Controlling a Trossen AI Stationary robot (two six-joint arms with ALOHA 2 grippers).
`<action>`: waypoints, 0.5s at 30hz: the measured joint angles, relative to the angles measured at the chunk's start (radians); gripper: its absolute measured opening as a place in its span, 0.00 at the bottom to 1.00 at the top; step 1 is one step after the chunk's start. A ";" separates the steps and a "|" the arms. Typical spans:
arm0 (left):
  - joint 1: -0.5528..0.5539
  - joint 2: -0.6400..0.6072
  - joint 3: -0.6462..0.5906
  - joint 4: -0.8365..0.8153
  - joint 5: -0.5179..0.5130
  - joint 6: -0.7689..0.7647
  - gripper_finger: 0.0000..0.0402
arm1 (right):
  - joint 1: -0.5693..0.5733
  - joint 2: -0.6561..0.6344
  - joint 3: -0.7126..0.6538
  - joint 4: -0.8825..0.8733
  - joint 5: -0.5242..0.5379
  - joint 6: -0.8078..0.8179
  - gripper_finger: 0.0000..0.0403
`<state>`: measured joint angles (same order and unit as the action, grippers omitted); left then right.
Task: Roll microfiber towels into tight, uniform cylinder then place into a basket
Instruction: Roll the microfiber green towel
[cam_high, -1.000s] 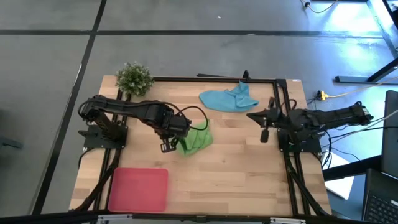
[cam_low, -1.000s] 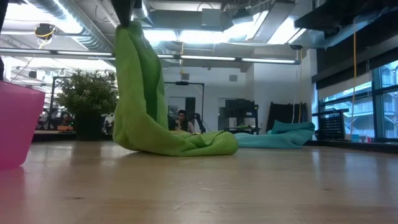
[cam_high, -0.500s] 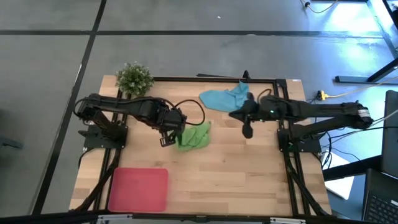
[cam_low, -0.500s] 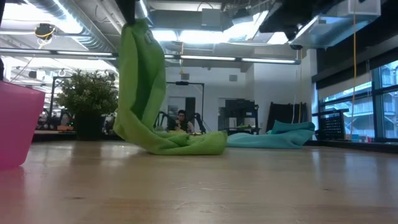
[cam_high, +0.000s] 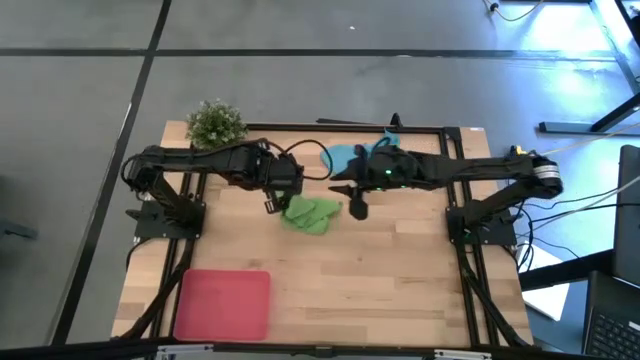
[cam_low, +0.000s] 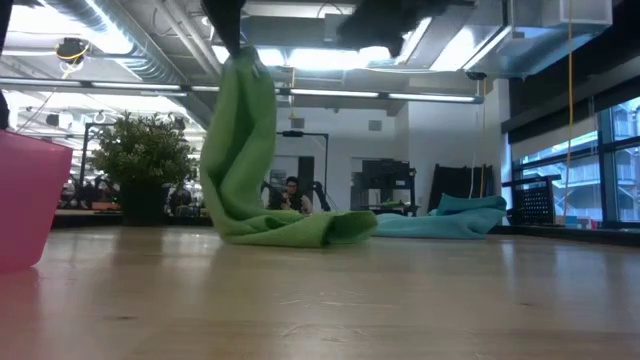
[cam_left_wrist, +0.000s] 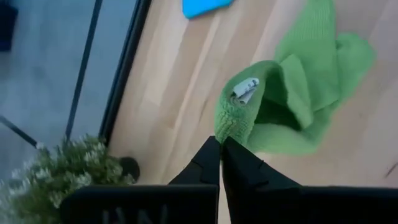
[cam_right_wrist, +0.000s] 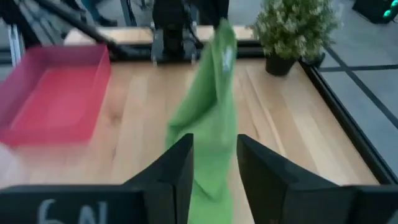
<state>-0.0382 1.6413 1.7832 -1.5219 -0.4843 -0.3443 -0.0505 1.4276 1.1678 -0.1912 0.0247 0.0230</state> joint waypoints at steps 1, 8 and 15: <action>0.007 0.000 0.000 0.012 0.000 0.027 0.00 | 0.000 0.027 0.019 0.012 -0.001 0.019 0.31; 0.034 0.000 0.000 0.076 0.001 0.112 0.00 | 0.000 0.198 0.149 0.037 -0.001 0.052 0.31; 0.034 -0.001 0.000 0.073 0.019 0.204 0.00 | 0.000 0.317 0.226 0.037 0.002 0.054 0.31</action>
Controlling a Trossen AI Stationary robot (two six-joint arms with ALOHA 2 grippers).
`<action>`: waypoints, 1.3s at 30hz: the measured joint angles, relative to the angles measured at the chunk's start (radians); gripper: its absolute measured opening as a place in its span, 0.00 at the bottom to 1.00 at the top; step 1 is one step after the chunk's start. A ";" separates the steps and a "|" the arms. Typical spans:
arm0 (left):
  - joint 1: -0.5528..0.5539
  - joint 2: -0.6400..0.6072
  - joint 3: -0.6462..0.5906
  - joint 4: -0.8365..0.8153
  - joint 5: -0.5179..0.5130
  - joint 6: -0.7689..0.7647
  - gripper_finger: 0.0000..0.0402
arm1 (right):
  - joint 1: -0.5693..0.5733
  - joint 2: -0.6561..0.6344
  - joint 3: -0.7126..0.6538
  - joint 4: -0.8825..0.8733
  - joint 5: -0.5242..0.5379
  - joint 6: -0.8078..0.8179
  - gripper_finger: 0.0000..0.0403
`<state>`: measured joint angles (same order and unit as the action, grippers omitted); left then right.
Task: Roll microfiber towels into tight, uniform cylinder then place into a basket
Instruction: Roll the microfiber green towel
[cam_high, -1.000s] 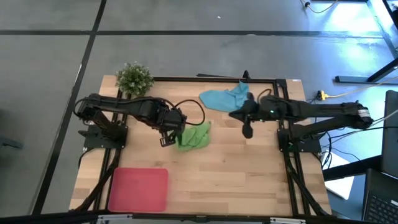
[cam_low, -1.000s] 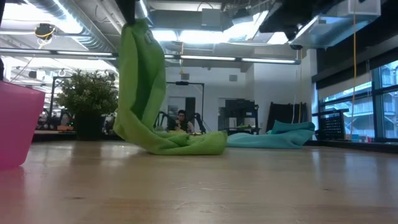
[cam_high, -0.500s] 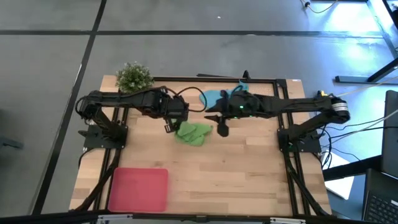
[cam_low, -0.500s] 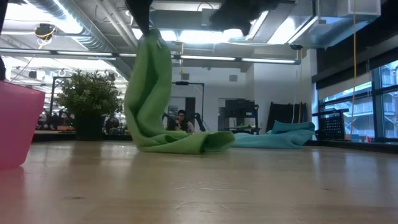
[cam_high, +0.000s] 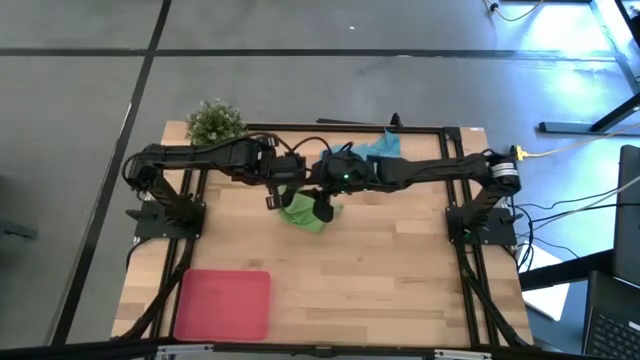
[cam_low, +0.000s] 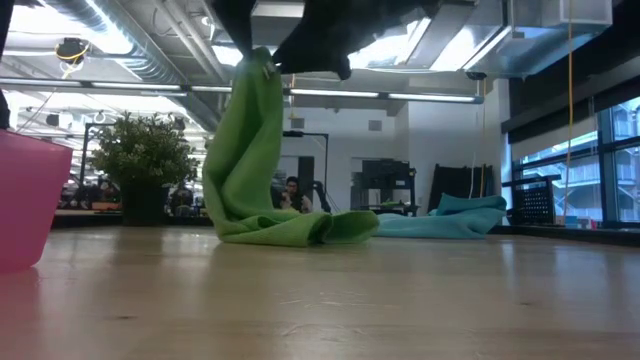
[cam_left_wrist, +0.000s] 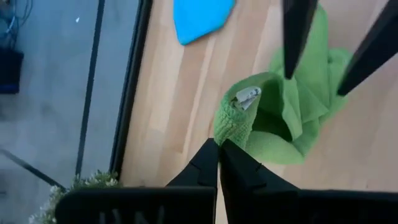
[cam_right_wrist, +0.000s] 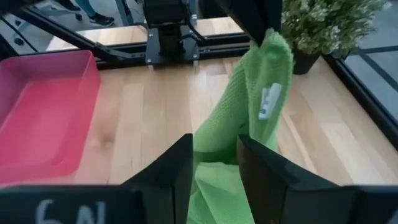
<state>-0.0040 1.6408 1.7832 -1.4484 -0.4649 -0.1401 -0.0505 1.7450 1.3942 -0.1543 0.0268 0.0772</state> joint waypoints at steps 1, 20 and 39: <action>0.000 -0.004 0.000 -0.003 0.016 0.015 0.00 | 0.000 0.008 0.007 0.002 0.007 0.001 0.31; 0.018 -0.100 0.000 -0.001 0.080 0.045 0.00 | 0.000 0.018 0.020 0.049 0.111 0.074 0.31; 0.016 -0.138 0.000 0.081 0.089 0.072 0.00 | 0.000 0.061 0.019 0.046 0.209 0.132 0.31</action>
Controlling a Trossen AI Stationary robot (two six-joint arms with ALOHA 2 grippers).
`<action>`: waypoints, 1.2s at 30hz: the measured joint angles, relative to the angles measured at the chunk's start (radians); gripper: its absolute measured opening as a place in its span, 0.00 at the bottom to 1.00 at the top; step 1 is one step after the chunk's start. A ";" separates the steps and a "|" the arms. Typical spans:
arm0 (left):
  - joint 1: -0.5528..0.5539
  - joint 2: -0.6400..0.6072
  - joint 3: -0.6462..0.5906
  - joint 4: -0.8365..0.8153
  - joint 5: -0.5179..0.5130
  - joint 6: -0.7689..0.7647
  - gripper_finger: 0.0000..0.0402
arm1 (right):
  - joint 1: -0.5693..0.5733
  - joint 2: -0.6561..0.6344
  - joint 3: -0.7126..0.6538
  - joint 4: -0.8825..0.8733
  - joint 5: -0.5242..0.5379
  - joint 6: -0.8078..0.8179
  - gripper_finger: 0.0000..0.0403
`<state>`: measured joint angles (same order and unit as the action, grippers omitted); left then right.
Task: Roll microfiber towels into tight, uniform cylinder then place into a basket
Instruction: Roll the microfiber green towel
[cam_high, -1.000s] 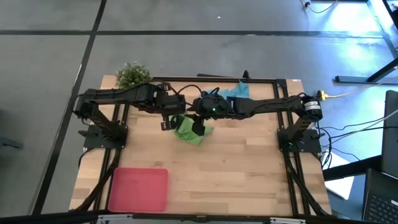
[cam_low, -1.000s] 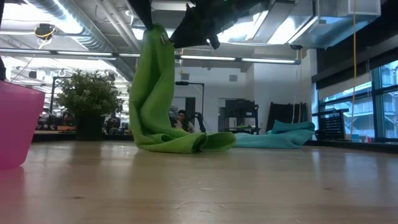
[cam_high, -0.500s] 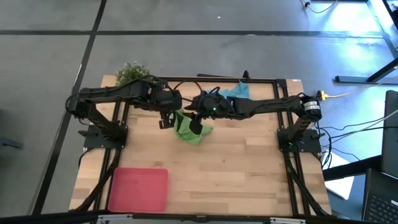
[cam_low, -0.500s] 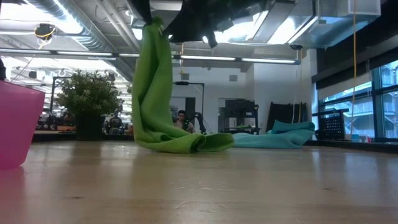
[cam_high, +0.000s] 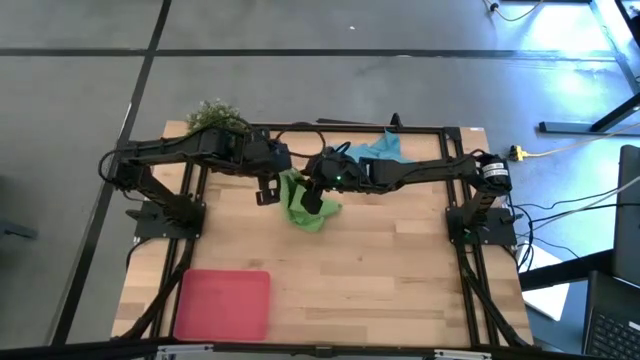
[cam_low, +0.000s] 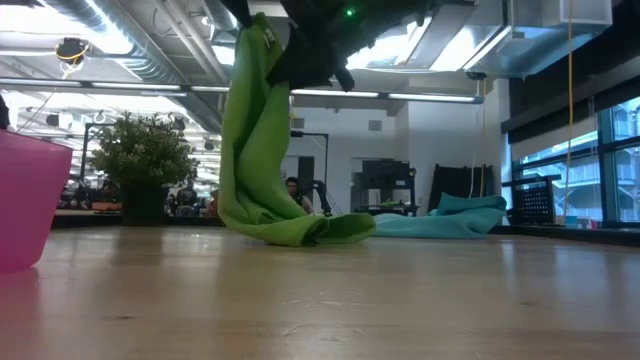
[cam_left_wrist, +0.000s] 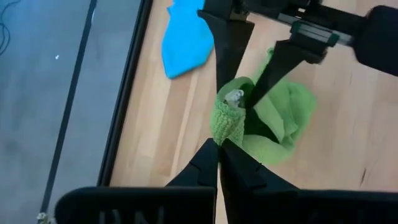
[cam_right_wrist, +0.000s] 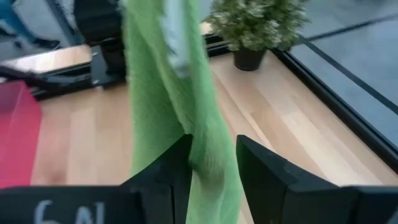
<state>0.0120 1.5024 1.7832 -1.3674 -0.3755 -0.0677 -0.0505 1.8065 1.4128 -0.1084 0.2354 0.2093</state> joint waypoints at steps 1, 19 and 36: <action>0.000 -0.004 0.001 0.000 0.000 0.000 0.00 | 0.000 0.000 0.000 -0.007 0.012 0.008 0.31; 0.007 -0.083 0.001 0.063 -0.006 -0.001 0.00 | 0.007 0.000 0.000 0.051 0.054 0.049 0.31; 0.005 -0.091 0.001 0.148 0.027 0.052 0.00 | 0.008 0.049 -0.002 0.056 0.116 0.075 0.31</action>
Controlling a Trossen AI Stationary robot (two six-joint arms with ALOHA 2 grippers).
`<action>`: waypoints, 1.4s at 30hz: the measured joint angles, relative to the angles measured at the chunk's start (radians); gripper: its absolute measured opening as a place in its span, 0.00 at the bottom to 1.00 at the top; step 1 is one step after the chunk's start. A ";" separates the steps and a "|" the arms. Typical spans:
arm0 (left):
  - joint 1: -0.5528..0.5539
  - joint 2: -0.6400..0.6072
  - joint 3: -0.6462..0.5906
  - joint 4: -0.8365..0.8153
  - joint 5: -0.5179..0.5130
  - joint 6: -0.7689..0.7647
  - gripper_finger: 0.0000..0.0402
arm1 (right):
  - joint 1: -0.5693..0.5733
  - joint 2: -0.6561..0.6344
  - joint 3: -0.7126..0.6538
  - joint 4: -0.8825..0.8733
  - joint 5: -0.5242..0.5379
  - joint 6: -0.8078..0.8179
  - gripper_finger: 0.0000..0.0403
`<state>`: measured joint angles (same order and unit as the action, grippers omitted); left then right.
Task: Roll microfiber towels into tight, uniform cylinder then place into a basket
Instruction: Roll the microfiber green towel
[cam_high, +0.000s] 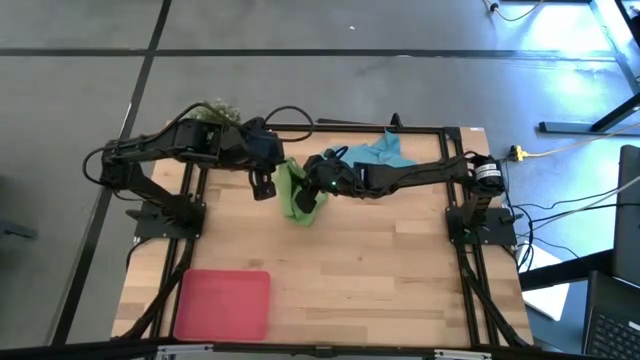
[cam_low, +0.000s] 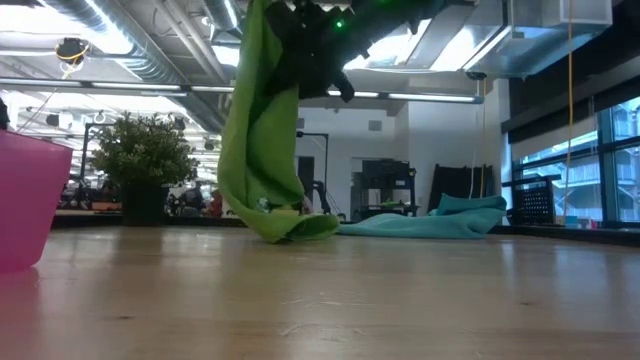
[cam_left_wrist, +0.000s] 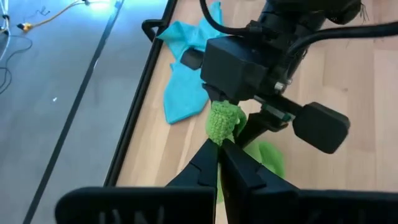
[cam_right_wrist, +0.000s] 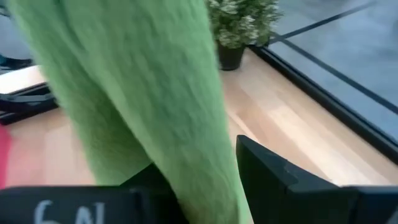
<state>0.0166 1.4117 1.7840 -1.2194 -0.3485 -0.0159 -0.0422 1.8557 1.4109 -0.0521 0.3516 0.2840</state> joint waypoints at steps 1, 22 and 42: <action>0.000 -0.002 0.000 0.001 -0.001 0.000 0.00 | 0.000 0.000 0.000 -0.003 0.017 0.000 0.31; 0.000 -0.025 0.097 -0.031 -0.027 0.001 0.00 | -0.002 0.000 0.000 -0.108 0.143 0.004 0.31; 0.000 -0.025 0.146 -0.098 -0.071 -0.006 0.00 | -0.008 -0.025 0.002 -0.288 0.155 0.054 0.31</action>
<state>0.0165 1.3869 1.9305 -1.3174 -0.4197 -0.0216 -0.0505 1.8304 1.4128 -0.3403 0.5068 0.3384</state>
